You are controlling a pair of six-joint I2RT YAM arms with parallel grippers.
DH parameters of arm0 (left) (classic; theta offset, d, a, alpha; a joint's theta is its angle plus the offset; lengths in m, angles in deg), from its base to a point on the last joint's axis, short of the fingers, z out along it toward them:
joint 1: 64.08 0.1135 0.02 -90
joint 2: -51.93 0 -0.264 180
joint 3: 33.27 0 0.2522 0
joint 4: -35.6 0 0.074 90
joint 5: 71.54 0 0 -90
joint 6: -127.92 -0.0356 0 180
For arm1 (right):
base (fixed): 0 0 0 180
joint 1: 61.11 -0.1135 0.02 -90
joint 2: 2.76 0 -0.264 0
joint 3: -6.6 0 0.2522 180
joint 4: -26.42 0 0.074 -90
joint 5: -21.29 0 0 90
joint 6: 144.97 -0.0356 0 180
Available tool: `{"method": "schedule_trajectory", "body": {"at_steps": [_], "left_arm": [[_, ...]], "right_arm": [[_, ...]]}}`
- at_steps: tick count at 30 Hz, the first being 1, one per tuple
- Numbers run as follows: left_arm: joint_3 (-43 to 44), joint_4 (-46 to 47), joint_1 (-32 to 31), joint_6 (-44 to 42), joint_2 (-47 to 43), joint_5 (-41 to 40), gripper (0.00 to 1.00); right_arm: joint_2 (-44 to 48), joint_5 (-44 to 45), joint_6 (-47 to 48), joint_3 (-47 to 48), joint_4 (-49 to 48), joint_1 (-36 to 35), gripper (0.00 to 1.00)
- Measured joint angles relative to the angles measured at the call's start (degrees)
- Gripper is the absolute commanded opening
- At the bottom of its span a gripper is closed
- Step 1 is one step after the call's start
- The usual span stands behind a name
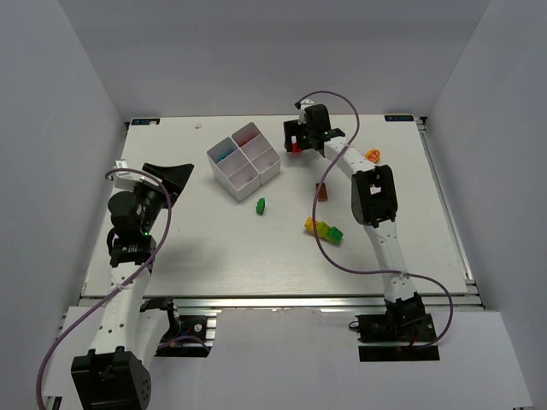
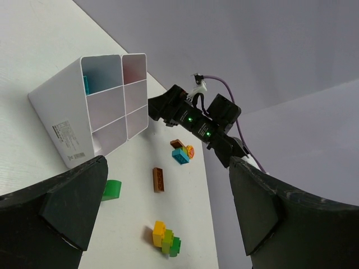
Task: Sort the legos into containers by color
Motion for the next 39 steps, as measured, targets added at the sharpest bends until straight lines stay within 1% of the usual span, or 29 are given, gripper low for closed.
{"method": "schedule_trajectory", "body": {"at_steps": [6, 15, 16, 21, 31, 39], "left_arm": [[0.02, -0.07, 0.09, -0.09, 1.07, -0.66, 0.98], [0.02, -0.96, 0.09, -0.83, 2.05, -0.81, 0.98], [0.02, -1.03, 0.09, -0.90, 2.05, -0.83, 0.98], [0.02, -1.53, 0.09, -1.11, 2.05, -0.98, 0.98], [0.02, -2.08, 0.09, -1.31, 1.95, -1.03, 0.98], [0.02, -2.40, 0.11, -1.51, 0.52, -1.22, 0.98]], "right_arm": [[-0.98, 0.31, -0.02, 0.02, 0.09, 0.00, 0.89], [-2.71, -0.76, 0.24, 1.95, -0.31, 0.00, 0.84], [-2.93, -0.74, 0.26, 2.21, -0.31, 0.00, 0.81], [-3.06, -0.70, 0.63, 2.34, -0.33, 0.00, 0.76], [-3.10, -1.36, 1.95, 2.16, -0.26, 0.00, 0.59], [-2.86, -2.73, 3.41, 1.27, -1.05, 0.02, 0.52]]}}
